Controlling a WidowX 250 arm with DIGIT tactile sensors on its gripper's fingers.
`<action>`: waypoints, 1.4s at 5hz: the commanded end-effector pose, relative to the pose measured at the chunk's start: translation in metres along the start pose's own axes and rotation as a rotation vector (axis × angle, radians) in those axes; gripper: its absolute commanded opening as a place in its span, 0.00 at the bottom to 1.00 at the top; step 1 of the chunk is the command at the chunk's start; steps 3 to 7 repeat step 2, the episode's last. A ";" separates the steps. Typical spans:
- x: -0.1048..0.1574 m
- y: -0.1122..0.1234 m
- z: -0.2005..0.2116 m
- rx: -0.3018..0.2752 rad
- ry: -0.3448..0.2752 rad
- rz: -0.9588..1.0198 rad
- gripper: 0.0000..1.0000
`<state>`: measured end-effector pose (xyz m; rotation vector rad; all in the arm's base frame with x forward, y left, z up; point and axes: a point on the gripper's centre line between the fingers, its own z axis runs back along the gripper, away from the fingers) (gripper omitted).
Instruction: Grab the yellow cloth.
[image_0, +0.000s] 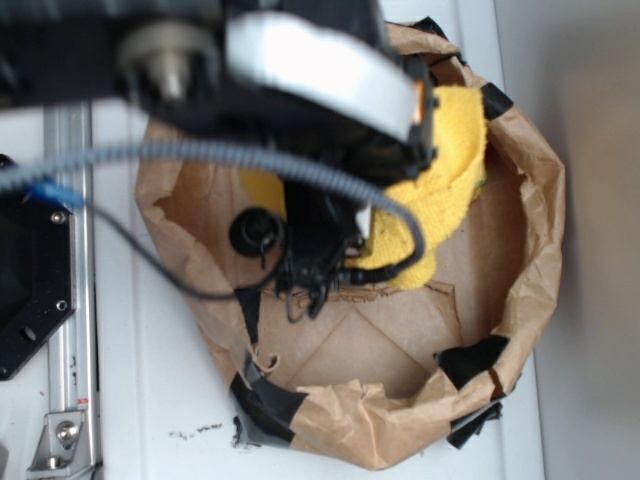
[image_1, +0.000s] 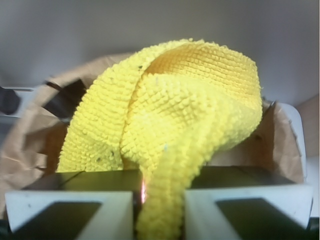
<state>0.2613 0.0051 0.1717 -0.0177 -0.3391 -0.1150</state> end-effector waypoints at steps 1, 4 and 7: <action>0.001 -0.012 -0.028 0.020 0.006 -0.022 0.00; 0.001 -0.010 -0.047 0.044 0.057 -0.033 0.00; 0.001 -0.010 -0.047 0.044 0.057 -0.033 0.00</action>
